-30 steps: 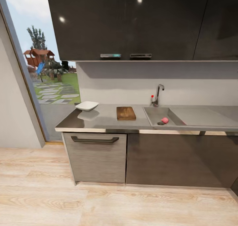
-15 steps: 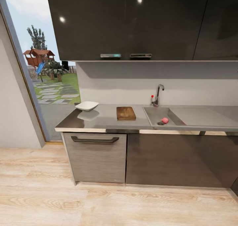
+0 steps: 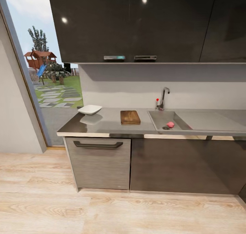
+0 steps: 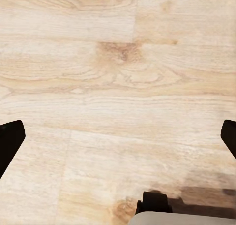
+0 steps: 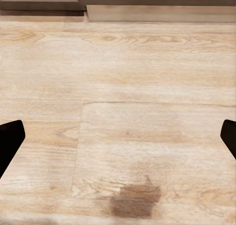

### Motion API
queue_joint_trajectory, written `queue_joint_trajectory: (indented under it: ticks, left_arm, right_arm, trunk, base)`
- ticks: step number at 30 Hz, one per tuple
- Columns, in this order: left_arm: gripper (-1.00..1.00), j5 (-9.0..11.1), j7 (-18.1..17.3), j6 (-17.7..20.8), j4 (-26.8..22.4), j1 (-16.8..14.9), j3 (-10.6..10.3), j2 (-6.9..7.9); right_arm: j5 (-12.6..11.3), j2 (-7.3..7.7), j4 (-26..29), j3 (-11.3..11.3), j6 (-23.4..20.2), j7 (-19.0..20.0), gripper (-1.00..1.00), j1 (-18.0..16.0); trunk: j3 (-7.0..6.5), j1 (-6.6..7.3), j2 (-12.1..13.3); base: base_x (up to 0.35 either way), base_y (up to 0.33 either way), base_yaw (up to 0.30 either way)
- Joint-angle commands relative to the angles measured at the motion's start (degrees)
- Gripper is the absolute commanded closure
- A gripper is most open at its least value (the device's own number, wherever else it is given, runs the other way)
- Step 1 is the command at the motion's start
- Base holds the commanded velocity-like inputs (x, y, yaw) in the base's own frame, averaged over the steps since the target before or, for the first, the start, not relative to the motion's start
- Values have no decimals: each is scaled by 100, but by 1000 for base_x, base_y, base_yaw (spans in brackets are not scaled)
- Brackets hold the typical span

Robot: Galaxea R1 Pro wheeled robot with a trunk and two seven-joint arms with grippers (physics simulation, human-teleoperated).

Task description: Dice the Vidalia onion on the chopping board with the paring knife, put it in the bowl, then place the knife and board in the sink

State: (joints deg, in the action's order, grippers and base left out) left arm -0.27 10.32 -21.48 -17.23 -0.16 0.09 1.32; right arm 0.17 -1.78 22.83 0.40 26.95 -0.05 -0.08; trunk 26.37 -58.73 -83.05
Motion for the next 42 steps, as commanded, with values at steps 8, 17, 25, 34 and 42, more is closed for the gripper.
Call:
queue_joint_trajectory:
  ticks: [8, 17, 25, 34, 42]
  left_arm:
    - [-100, -2, 14, -15, 0, -2, 0, 0]
    - [-100, 30, 31, -19, 0, -2, 16, 0]
    - [-100, 43, 36, -16, 6, -2, 21, -16]
    - [-100, 45, 32, -15, 5, -2, 26, -43]
    - [-100, 37, 23, -23, 8, -2, 26, -20]
  right_arm:
    - [1, -1, 1, -2, 11, -2, -100, -1]
    - [-1, 6, -3, -14, 5, -4, -100, -1]
    - [-20, 68, 9, -49, -11, -17, -100, -1]
    - [-1, 75, 1407, -51, -1185, -1009, -100, -17]
    - [346, 80, 5764, -49, -5196, -1625, -100, -317]
  trunk:
    - [5, 0, -3]
    - [5, 0, -3]
    - [5, 0, -3]
    - [5, 0, -3]
    - [5, 0, -3]
  base:
    - [0, 0, 0]
    - [0, 0, 0]
    - [0, 0, 0]
    - [0, 0, 0]
    - [0, 0, 0]
